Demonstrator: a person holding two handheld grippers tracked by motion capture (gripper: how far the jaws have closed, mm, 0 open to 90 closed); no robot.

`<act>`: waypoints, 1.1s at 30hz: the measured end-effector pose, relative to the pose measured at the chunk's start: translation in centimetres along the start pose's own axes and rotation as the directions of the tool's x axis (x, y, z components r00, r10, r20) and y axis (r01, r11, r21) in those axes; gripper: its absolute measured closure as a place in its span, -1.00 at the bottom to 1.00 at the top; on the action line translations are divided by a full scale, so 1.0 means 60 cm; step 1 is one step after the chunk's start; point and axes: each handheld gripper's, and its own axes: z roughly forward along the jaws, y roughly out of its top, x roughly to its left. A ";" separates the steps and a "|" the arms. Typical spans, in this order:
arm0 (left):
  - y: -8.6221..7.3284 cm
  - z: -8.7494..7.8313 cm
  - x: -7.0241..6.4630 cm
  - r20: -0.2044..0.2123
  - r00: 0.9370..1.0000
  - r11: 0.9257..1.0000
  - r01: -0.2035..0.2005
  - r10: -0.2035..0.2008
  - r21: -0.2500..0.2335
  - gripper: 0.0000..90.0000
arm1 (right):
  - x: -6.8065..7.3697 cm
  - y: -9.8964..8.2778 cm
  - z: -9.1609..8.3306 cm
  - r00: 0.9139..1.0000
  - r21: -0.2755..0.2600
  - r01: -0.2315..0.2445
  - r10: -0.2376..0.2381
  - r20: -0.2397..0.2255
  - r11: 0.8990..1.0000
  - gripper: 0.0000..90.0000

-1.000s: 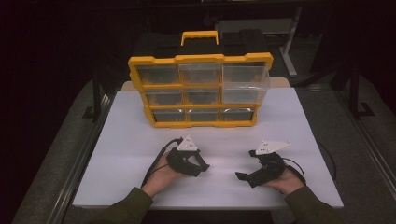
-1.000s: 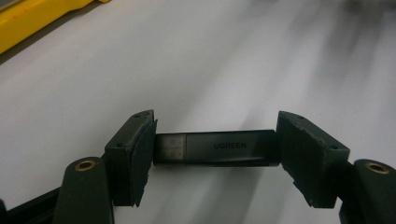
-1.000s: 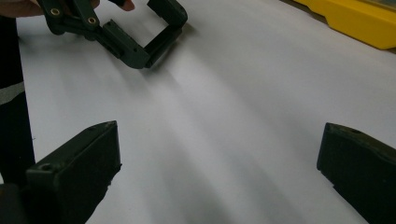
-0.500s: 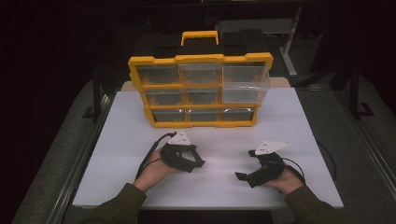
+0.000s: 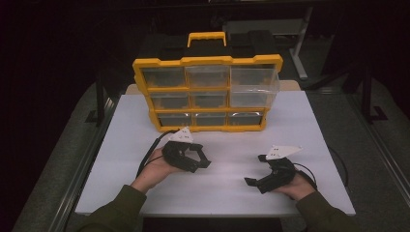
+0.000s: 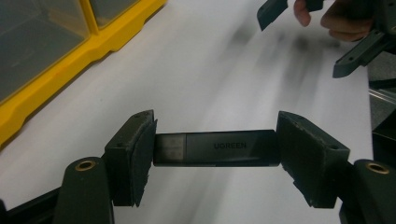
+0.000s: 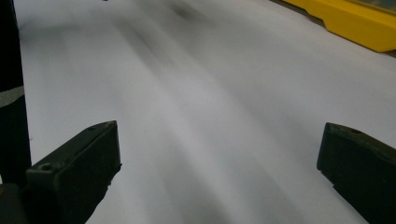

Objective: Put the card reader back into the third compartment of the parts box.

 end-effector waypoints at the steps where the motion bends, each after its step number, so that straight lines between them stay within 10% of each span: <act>1: 0.000 0.000 0.000 0.000 1.000 1.000 0.000 0.000 0.000 -0.33 | 0.000 0.000 0.000 1.000 -0.001 0.000 0.000 0.002 1.000 -1.00; 33: 0.100 -0.048 0.021 0.046 0.998 0.998 -0.052 0.053 -0.032 -0.33 | 0.001 0.001 0.000 1.000 -0.006 0.006 -0.006 -0.001 1.000 -1.00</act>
